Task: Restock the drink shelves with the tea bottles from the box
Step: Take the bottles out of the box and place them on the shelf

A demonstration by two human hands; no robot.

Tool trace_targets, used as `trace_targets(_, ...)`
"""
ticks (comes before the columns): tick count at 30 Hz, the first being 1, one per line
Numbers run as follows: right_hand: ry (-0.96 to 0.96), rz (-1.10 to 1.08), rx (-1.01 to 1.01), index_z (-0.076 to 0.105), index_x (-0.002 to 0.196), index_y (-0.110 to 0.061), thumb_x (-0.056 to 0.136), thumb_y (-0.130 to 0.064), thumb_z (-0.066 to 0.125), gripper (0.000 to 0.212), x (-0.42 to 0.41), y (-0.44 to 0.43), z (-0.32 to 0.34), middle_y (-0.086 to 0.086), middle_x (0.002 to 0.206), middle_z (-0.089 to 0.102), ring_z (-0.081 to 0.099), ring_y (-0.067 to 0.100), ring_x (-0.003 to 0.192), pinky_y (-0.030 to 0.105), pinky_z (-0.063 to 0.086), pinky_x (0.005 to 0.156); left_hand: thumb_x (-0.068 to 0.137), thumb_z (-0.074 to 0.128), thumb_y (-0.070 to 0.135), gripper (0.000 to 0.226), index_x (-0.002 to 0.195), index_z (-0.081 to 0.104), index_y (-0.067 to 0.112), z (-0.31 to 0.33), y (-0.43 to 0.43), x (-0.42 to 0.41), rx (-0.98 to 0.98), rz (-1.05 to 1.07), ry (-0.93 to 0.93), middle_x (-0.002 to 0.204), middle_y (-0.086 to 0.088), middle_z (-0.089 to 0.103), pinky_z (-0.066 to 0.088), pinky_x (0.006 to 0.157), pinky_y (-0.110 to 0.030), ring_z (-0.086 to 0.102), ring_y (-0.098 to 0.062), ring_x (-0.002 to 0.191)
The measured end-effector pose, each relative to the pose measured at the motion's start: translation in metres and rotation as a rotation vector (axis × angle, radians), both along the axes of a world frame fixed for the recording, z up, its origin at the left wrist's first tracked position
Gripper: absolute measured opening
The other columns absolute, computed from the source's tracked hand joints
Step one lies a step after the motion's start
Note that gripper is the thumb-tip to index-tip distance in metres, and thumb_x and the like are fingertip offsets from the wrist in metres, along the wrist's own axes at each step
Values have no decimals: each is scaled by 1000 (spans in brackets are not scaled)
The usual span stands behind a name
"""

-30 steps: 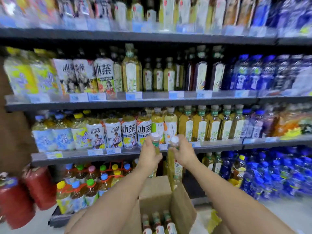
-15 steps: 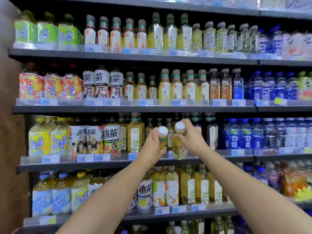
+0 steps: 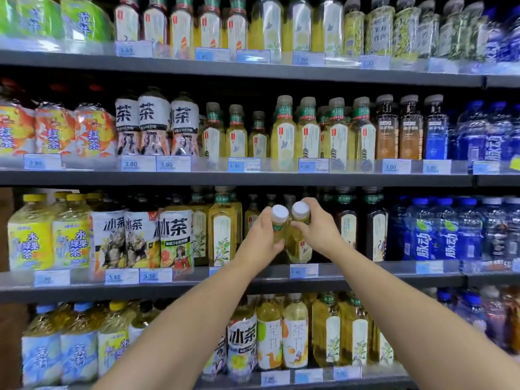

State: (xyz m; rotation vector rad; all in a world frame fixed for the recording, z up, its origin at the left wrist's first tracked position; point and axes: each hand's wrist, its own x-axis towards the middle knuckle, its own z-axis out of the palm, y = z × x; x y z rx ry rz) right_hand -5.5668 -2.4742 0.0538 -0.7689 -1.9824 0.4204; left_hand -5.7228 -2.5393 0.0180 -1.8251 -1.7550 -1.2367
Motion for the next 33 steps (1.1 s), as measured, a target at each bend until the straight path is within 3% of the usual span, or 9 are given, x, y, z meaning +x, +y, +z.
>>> trace_targets(6, 64, -36, -144, 46, 125, -15, 90, -24, 70, 44, -26, 55, -1, 2, 109, 60, 57, 19, 95, 29, 43, 77, 85, 74, 25, 80, 146, 21, 22, -5, 45, -19, -40, 97, -222, 134, -6, 50, 52, 95, -40, 57, -23, 116)
trace_targets(12, 102, -82, -252, 45, 134, -13, 93, -32, 65, 49, -53, 86, -2, 5, 111, 59, 60, 23, 98, 24, 40, 72, 88, 72, 26, 88, 154, 17, 7, -2, 84, -42, -81, 248, -291, 132, -20, 53, 52, 87, -36, 61, -33, 112)
trace_targets(14, 65, -97, -281, 44, 136, -13, 97, -35, 59, 47, -63, 90, -16, 9, 110, 62, 59, 23, 86, 25, 39, 56, 90, 71, 30, 88, 155, 15, 5, -7, 90, -49, -71, 269, -263, 130, -22, 55, 52, 85, -36, 62, -35, 110)
trace_targets(16, 69, -85, -326, 40, 141, -13, 99, -44, 51, 54, -71, 94, -30, 13, 111, 64, 59, 22, 80, 24, 41, 51, 91, 70, 35, 91, 155, 14, 5, -13, 95, -55, -64, 255, -228, 129, -23, 56, 54, 88, -39, 62, -35, 110)
trace_targets(19, 69, -60, -395, 33, 148, -15, 98, -52, 47, 64, -74, 95, -40, 10, 108, 61, 66, 25, 85, 32, 53, 69, 89, 70, 41, 97, 155, 11, 2, -18, 101, -59, -128, 272, -189, 137, -25, 50, 53, 93, -42, 59, -38, 115)
trace_targets(23, -129, -151, -311, 33, 145, -9, 97, -46, 54, 65, -67, 92, -45, 20, 127, 58, 64, 33, 104, 43, 54, 89, 95, 65, 33, 92, 156, 5, 0, -29, 101, -55, -308, 369, -185, 130, -27, 55, 54, 82, -40, 64, -37, 105)
trace_targets(26, -249, -174, -159, 14, 154, -20, 95, -33, 60, 76, -60, 84, -53, 16, 150, 37, 56, 34, 121, 44, 50, 94, 98, 56, 25, 65, 149, 29, -4, -36, 94, -50, -386, 459, -70, 117, -20, 62, 56, 79, -40, 67, -33, 96)
trace_targets(29, -319, -231, 13, 22, 151, -25, 97, -29, 56, 64, -50, 76, -60, 2, 161, 19, 57, 31, 120, 45, 54, 87, 98, 54, 29, 68, 153, 23, 5, -35, 79, -38, -385, 484, 33, 144, -16, 44, 52, 86, -44, 57, -34, 118)
trace_targets(33, -477, -231, 3, 33, 146, -35, 102, -33, 43, 45, -41, 63, -59, 8, 142, 46, 61, 29, 102, 44, 56, 79, 97, 50, 28, 45, 139, 48, 13, -41, 63, -27, -324, 540, 278, 142, -9, 41, 53, 84, -41, 46, -30, 119)
